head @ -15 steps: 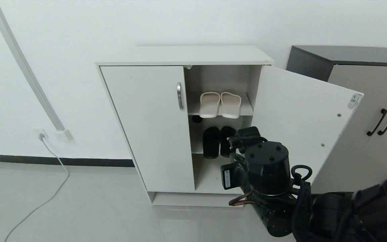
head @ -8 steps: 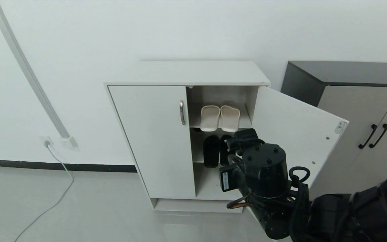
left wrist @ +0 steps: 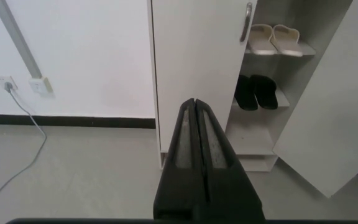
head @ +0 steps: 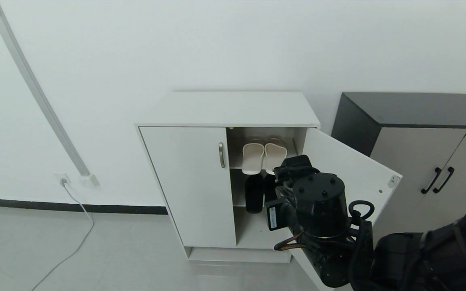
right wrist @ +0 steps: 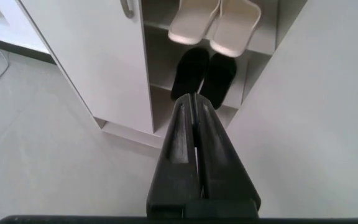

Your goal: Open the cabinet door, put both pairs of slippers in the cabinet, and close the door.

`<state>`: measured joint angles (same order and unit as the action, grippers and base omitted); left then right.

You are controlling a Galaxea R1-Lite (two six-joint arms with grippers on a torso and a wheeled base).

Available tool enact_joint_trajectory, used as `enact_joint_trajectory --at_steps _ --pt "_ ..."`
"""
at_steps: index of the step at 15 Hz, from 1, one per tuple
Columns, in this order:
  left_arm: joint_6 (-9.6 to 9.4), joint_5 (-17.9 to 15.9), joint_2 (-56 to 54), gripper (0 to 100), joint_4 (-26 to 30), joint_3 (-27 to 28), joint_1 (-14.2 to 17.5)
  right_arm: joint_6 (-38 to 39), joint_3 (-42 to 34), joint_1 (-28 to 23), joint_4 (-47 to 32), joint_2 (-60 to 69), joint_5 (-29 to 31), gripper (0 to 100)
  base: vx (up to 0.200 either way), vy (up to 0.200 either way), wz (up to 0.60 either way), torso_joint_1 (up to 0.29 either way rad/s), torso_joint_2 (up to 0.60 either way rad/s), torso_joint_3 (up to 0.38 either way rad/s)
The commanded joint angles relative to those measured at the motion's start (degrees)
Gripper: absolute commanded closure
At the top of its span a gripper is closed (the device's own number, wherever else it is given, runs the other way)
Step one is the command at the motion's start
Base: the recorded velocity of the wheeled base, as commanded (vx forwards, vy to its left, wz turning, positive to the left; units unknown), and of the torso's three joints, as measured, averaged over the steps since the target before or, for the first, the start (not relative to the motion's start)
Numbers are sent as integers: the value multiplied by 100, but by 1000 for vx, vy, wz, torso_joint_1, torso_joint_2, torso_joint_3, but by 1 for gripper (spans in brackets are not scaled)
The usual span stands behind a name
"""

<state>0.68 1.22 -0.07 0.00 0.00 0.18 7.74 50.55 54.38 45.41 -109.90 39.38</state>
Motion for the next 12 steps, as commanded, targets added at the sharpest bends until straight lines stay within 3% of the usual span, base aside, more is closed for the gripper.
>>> enact_joint_trajectory --at_steps 1,12 --pt "2 1 7 100 0 9 -1 -1 7 20 3 -5 0 100 0 0 0 207 -520 -305" --pt "2 1 7 100 0 0 -1 -212 -186 -42 398 3 9 100 0 0 0 242 -550 -310"
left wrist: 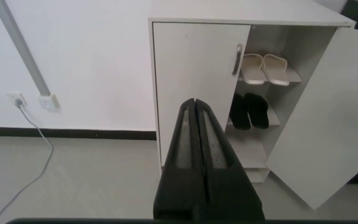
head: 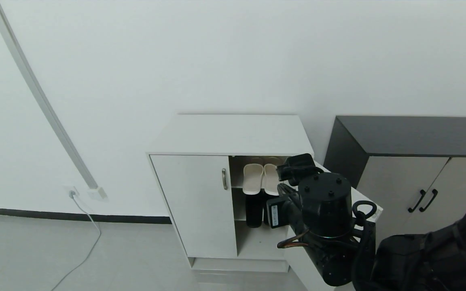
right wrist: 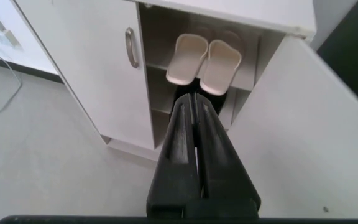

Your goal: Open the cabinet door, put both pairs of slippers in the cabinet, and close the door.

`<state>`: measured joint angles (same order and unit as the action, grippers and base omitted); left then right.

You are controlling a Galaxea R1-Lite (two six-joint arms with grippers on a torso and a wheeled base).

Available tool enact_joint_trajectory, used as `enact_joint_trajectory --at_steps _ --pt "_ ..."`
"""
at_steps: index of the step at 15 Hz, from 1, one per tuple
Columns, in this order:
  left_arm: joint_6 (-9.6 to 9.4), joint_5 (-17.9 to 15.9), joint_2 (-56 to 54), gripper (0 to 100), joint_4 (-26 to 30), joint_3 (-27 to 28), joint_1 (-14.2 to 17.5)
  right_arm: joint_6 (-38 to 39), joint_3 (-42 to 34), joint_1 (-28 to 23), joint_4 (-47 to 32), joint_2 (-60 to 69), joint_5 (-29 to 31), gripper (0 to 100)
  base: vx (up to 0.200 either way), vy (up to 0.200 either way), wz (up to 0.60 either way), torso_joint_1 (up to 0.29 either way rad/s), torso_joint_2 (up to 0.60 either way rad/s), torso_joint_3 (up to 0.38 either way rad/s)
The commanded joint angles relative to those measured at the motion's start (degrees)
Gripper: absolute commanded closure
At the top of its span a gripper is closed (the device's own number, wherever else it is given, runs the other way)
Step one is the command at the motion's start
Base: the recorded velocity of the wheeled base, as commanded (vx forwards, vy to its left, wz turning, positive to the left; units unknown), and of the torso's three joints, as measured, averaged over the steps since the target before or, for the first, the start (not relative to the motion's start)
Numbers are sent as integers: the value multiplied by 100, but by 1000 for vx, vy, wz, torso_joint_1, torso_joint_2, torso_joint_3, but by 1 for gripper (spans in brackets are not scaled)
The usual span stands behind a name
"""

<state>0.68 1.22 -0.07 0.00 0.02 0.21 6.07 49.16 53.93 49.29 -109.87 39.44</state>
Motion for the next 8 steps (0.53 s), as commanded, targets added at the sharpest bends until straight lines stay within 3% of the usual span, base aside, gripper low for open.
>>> enact_joint_trajectory --at_steps 1,5,7,8 --pt "2 1 7 100 0 6 -3 -185 -135 12 178 10 3 100 0 0 0 203 -403 -227" --pt "2 1 7 100 0 -2 -3 -256 -232 -85 389 -8 -6 100 0 0 0 156 -331 -179" --pt "-183 -60 7 100 0 -2 -3 -256 -249 -111 389 -17 -59 100 0 0 0 16 -25 -11" --pt "-183 -96 7 100 0 -2 -3 -264 -258 -111 389 -17 -85 100 0 0 0 0 0 0"
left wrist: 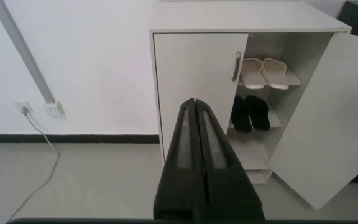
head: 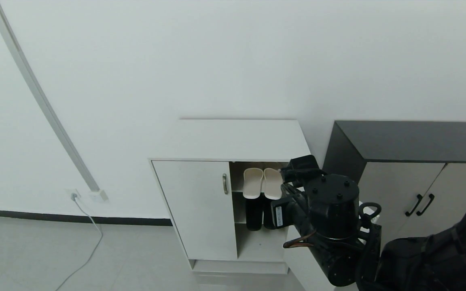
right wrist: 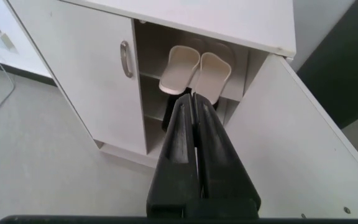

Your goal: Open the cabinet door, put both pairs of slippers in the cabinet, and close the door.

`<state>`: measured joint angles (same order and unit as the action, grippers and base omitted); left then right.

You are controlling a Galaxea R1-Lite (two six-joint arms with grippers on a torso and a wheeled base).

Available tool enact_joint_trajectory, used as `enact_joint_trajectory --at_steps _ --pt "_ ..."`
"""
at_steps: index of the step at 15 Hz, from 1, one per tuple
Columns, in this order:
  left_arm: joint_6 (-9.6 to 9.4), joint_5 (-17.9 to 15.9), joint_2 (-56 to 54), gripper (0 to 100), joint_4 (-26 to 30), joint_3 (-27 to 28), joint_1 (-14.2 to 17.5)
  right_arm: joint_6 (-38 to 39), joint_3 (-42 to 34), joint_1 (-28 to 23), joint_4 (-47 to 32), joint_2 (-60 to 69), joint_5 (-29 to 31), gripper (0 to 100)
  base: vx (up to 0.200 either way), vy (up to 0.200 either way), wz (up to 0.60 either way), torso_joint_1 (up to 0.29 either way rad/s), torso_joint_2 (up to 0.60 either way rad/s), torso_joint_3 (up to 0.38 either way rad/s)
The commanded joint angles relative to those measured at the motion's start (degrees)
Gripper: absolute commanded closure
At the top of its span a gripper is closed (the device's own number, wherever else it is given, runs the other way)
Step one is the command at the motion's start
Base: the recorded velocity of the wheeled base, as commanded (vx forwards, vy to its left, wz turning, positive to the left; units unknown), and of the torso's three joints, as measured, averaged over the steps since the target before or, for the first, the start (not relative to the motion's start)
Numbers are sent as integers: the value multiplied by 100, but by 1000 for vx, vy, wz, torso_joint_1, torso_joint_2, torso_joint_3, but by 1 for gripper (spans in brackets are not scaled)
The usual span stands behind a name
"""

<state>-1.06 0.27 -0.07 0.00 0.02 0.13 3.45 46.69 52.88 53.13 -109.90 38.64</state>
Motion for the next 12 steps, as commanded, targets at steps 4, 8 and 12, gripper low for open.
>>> enact_joint_trajectory --at_steps 4,8,12 --pt "1 -9 7 100 9 -2 4 -11 -37 -6 -4 -40 20 100 0 0 0 0 0 0" --pt "18 -18 7 100 0 -2 4 -11 -64 -6 -4 -49 12 100 0 0 -600 0 -4 0" --pt "36 -18 7 100 9 -2 4 -20 -55 -59 5 -67 3 100 0 0 -300 0 1 1"
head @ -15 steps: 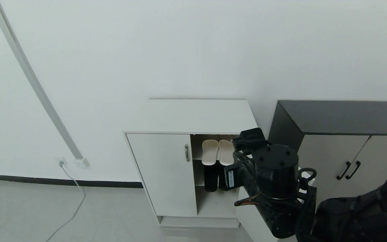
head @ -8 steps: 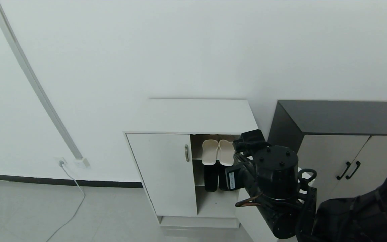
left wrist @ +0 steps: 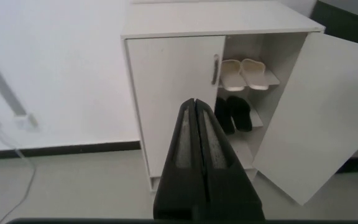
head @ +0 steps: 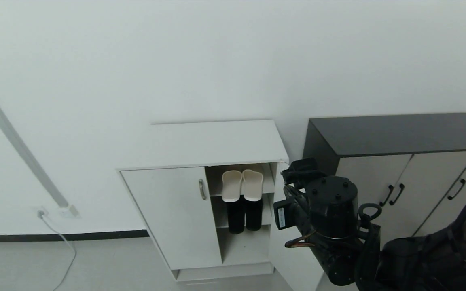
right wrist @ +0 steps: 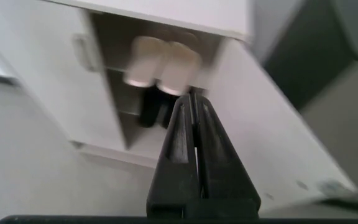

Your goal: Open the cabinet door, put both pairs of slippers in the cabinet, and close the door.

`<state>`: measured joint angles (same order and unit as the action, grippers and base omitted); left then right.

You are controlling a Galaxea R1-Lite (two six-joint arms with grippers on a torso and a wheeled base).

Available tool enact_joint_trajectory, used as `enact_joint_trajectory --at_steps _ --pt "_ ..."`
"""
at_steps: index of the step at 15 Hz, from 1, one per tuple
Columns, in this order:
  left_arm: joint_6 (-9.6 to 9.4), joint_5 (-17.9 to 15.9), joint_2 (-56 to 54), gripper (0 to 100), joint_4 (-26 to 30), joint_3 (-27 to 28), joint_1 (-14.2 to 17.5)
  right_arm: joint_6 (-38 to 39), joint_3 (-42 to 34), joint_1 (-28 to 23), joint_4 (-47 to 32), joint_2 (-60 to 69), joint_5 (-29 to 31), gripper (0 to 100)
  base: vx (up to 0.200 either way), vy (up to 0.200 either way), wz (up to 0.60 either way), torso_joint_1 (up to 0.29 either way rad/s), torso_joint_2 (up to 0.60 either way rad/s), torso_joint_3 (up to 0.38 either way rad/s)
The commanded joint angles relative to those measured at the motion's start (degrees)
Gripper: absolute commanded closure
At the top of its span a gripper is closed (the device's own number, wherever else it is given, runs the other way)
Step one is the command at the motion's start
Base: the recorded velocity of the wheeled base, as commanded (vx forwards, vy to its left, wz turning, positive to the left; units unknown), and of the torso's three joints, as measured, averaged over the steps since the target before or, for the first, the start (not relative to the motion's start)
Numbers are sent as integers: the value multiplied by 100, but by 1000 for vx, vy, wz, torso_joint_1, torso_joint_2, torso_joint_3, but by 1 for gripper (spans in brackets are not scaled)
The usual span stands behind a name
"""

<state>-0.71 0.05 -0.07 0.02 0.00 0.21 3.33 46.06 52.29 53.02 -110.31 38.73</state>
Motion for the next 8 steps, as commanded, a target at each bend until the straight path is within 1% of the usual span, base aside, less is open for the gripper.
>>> enact_joint_trajectory --at_steps 1,8 --pt "0 4 7 100 6 9 -3 1 35 -43 16 -61 -6 100 0 0 0 0 0 0" --pt "0 4 7 100 -2 0 -3 -8 184 -298 16 -184 -23 100 0 0 0 0 0 0"
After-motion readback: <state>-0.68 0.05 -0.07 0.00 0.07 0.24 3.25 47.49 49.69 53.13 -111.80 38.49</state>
